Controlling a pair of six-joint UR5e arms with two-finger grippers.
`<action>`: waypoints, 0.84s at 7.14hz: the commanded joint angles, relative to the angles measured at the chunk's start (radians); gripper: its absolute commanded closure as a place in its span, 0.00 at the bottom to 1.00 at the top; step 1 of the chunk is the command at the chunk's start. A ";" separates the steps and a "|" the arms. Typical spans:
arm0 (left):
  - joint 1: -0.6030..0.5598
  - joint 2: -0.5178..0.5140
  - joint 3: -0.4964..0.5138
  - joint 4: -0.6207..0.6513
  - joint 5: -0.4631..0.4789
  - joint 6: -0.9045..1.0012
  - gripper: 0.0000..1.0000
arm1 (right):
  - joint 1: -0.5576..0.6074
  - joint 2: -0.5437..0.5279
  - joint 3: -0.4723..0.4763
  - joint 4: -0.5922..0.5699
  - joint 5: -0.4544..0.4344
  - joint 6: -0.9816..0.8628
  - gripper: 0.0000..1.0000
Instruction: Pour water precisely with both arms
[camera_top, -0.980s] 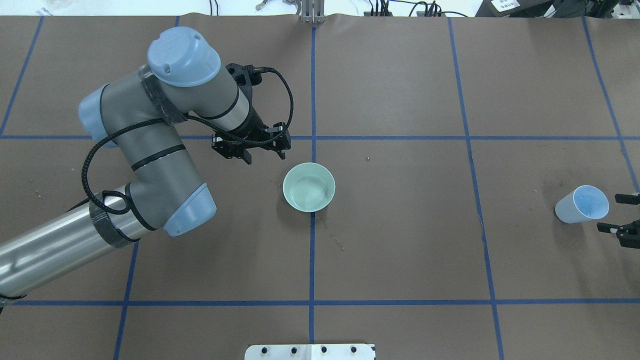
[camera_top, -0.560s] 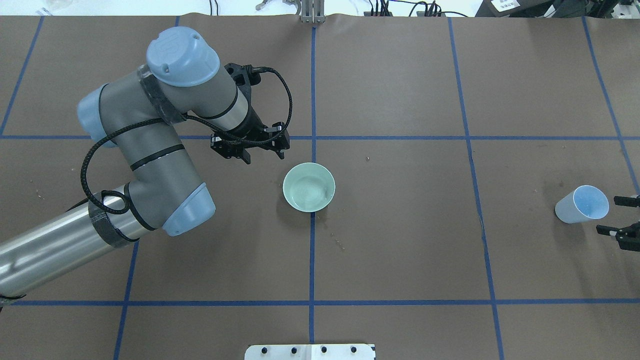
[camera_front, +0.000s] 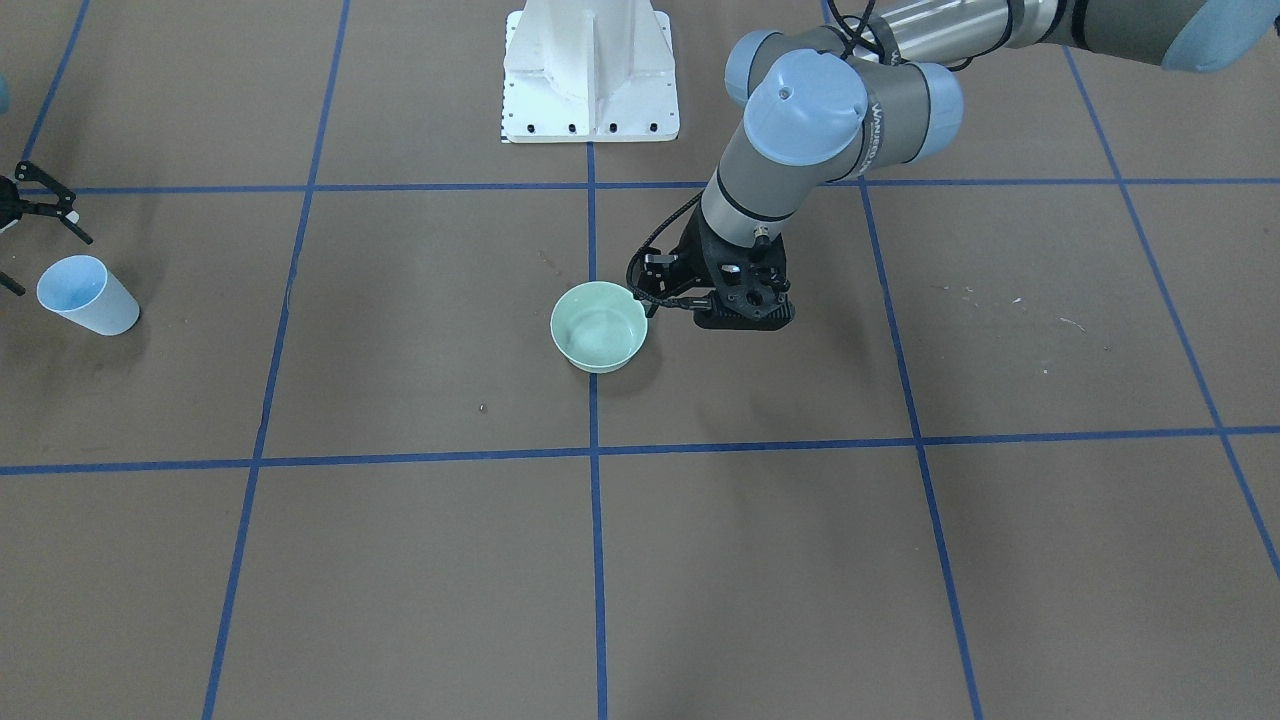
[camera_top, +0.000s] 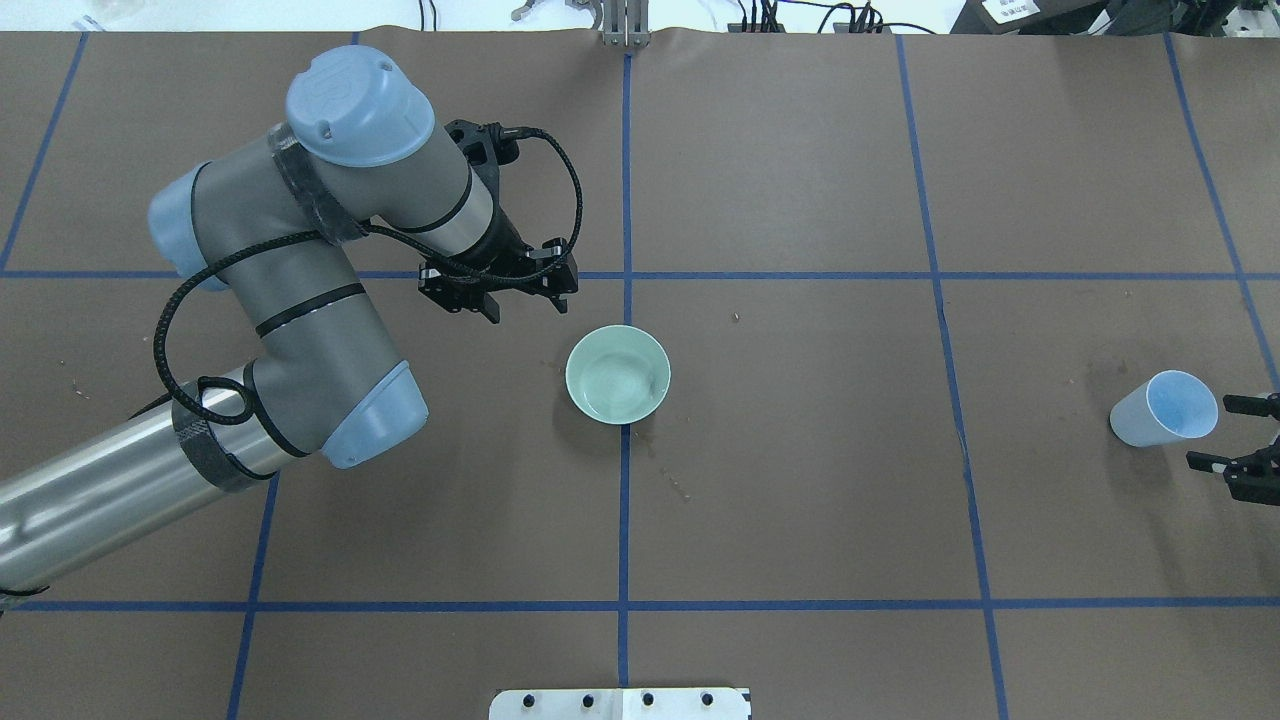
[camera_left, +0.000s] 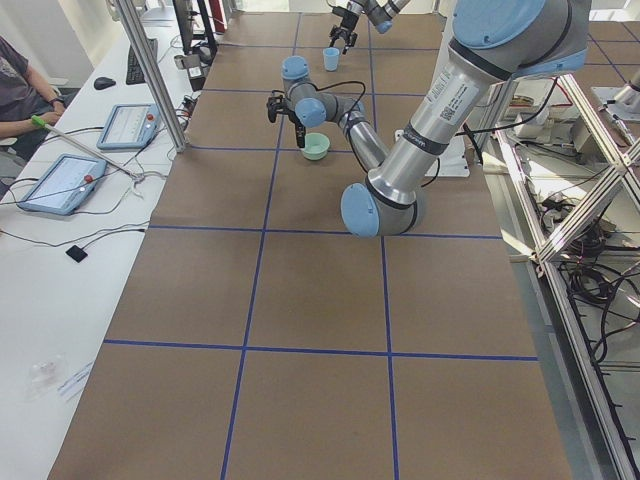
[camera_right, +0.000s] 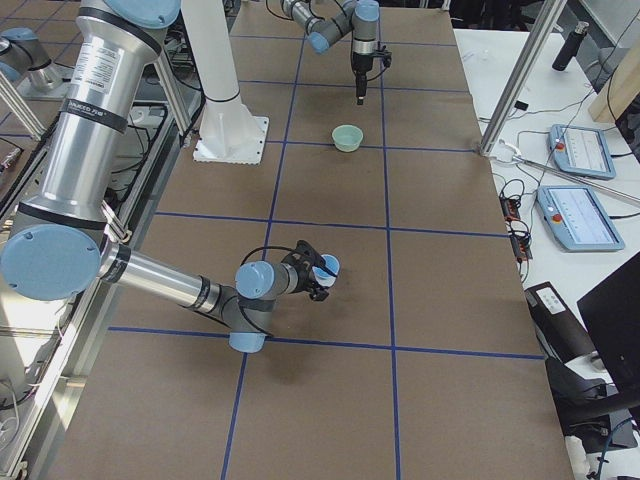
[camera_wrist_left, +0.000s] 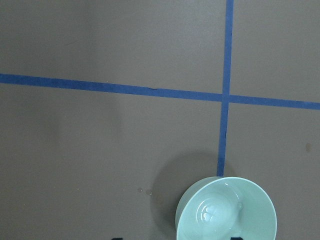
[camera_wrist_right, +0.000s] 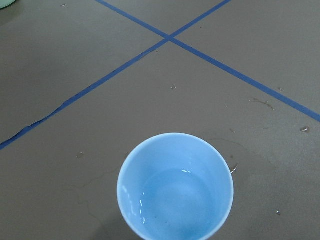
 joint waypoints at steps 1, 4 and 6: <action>-0.007 0.000 -0.005 0.000 -0.002 -0.001 0.22 | -0.020 0.000 -0.024 0.049 -0.020 0.027 0.01; -0.008 0.000 -0.009 0.000 -0.002 -0.001 0.22 | -0.052 0.002 -0.050 0.095 -0.048 0.029 0.01; -0.010 0.000 -0.013 0.002 -0.002 0.000 0.22 | -0.074 0.020 -0.052 0.100 -0.092 0.029 0.01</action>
